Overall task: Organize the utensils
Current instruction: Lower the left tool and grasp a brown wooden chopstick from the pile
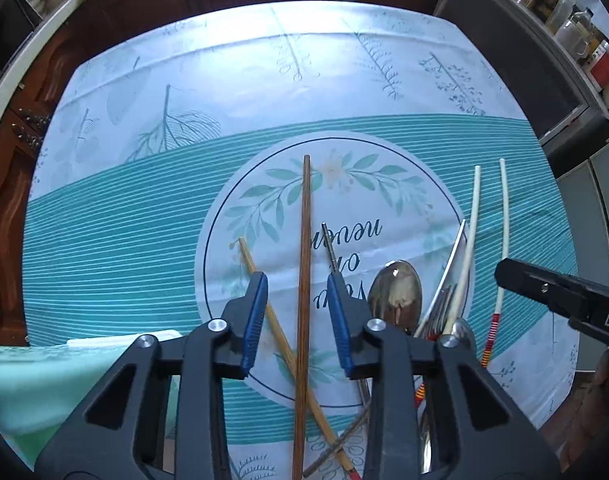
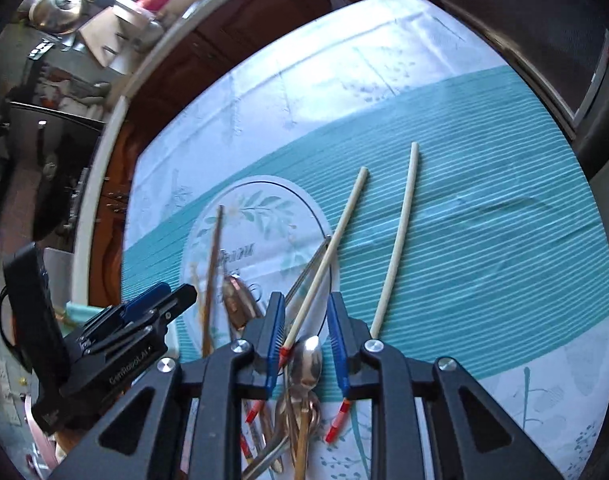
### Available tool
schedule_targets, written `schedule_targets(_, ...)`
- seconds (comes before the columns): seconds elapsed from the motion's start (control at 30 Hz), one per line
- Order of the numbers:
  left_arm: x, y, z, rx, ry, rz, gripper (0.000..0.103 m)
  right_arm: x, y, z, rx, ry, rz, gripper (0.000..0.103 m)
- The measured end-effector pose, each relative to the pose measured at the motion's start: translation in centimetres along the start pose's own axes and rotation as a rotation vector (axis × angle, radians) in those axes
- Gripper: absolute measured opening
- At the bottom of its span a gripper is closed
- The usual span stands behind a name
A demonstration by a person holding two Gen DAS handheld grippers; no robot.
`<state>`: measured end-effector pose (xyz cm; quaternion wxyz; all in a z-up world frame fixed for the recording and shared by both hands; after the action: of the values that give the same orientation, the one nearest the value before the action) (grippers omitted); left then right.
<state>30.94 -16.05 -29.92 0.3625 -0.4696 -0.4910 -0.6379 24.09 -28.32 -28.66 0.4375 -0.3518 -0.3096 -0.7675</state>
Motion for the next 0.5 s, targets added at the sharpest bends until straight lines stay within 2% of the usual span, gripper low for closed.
schedule_targets(0.1,-0.8,0.2,0.0,-0.001,-0.008,0.014,0.024,-1.1,0.1,-0.2,-0.021,-0.023,0.031,0.021)
schedule_targets(0.17,-1.4,0.5,0.0,-0.001,-0.011,0.022,0.023,-1.9,0.1,-0.4,-0.036,-0.036,0.048,0.015)
schedule_targets(0.5,-2.0,1.0,0.1,0.006,-0.014,0.038,0.022,-4.2,1.2,-1.1,-0.048,-0.144,0.081,0.014)
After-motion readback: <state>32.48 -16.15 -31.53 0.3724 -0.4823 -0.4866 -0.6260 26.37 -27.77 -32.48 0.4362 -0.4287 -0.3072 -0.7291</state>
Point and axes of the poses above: each gripper's, at about its wrist camera, not at the fingertips, and x roughly against the way its jaws point, z to its left, y to its top, the point moved 10 cm from there along -x, roughly the way its jaws point, and after that the axes turned 7 degrees about y, right-handed, at the moved point
